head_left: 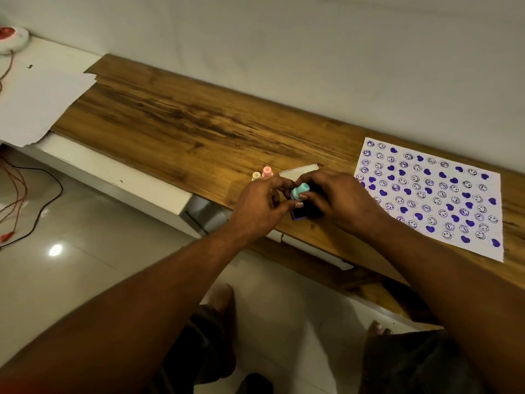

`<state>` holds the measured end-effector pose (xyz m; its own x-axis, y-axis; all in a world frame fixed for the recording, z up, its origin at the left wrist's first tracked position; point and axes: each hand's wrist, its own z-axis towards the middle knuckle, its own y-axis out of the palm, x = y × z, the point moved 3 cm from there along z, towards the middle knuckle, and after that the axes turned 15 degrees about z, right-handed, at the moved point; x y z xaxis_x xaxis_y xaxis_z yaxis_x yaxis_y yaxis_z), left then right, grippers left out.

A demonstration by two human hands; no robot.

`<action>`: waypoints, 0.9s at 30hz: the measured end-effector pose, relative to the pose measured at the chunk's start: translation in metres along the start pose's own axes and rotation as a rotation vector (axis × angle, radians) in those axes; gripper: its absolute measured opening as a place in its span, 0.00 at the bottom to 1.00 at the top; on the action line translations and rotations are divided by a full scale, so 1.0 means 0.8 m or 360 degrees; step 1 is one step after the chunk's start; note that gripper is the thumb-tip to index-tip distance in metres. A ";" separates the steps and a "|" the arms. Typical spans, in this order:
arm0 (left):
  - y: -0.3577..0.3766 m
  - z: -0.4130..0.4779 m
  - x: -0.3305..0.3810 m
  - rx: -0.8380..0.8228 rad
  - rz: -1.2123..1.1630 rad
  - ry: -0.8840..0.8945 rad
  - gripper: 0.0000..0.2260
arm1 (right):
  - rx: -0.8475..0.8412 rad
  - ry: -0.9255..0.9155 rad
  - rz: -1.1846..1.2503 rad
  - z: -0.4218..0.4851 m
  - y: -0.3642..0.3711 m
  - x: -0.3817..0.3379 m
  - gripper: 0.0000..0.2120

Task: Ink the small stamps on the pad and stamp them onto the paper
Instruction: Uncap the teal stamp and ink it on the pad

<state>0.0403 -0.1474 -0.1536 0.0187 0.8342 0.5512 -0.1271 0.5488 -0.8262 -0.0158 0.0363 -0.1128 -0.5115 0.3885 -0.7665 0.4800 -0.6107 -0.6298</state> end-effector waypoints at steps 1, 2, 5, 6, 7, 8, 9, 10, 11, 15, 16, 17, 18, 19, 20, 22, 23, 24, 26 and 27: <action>-0.001 -0.002 -0.001 -0.0014 -0.0013 -0.0011 0.17 | -0.0006 -0.0001 0.0019 0.000 0.002 0.000 0.12; -0.001 -0.004 -0.002 -0.0024 -0.0019 -0.0021 0.17 | -0.0011 -0.0002 0.0039 0.000 0.003 0.001 0.12; -0.002 -0.012 -0.010 -0.0026 0.0016 -0.0020 0.17 | 0.0034 0.0002 0.0101 -0.001 0.005 0.003 0.12; -0.004 -0.014 -0.015 -0.0021 0.0038 -0.0030 0.16 | 0.0081 0.0007 0.0109 -0.001 0.004 0.004 0.12; -0.005 -0.017 -0.021 -0.0008 0.0065 -0.0055 0.16 | 0.0133 0.0018 0.0111 -0.001 0.002 0.006 0.12; -0.007 -0.019 -0.028 0.0012 0.0101 -0.0092 0.16 | 0.0177 0.0040 0.0111 -0.001 0.000 0.008 0.12; -0.008 -0.021 -0.035 0.0030 0.0148 -0.0136 0.16 | 0.0207 0.0071 0.0115 0.001 -0.001 0.011 0.13; -0.010 -0.023 -0.042 0.0041 0.0201 -0.0184 0.16 | 0.0223 0.0103 0.0124 0.002 -0.003 0.013 0.13; -0.010 -0.024 -0.048 0.0044 0.0253 -0.0224 0.17 | 0.0229 0.0126 0.0138 0.002 -0.004 0.016 0.14; -0.008 -0.024 -0.059 0.0082 0.0402 -0.0261 0.19 | 0.0239 0.0182 0.0166 0.006 -0.002 0.022 0.14; -0.007 -0.023 -0.060 0.0099 0.0424 -0.0263 0.20 | 0.0239 0.0195 0.0157 0.007 -0.001 0.023 0.14; -0.006 -0.022 -0.061 0.0117 0.0444 -0.0272 0.20 | 0.0236 0.0204 0.0140 0.007 0.000 0.023 0.14; -0.006 -0.021 -0.062 0.0133 0.0463 -0.0286 0.20 | 0.0233 0.0211 0.0120 0.008 0.001 0.024 0.14; -0.006 -0.021 -0.062 0.0149 0.0482 -0.0299 0.21 | 0.0232 0.0217 0.0106 0.008 0.002 0.025 0.15; -0.006 -0.020 -0.063 0.0163 0.0501 -0.0307 0.21 | 0.0235 0.0226 0.0103 0.008 0.001 0.026 0.15; -0.005 -0.019 -0.062 0.0171 0.0525 -0.0320 0.20 | 0.0247 0.0242 0.0108 0.006 -0.002 0.028 0.15; -0.005 -0.019 -0.061 0.0160 0.0523 -0.0334 0.20 | 0.0253 0.0246 0.0110 0.004 -0.003 0.030 0.14; -0.005 -0.019 -0.060 0.0146 0.0511 -0.0354 0.20 | 0.0259 0.0247 0.0109 0.003 -0.004 0.031 0.14; -0.001 -0.016 -0.053 0.0121 0.0497 -0.0381 0.22 | 0.0268 0.0256 0.0101 -0.002 -0.009 0.034 0.13; -0.003 -0.016 -0.050 0.0127 0.0516 -0.0390 0.22 | 0.0262 0.0258 0.0103 -0.003 -0.009 0.034 0.13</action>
<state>0.0524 -0.1816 -0.1755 -0.2703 0.9201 0.2834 -0.1645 0.2459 -0.9552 -0.0318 0.0530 -0.1294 -0.3560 0.4424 -0.8231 0.3785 -0.7371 -0.5599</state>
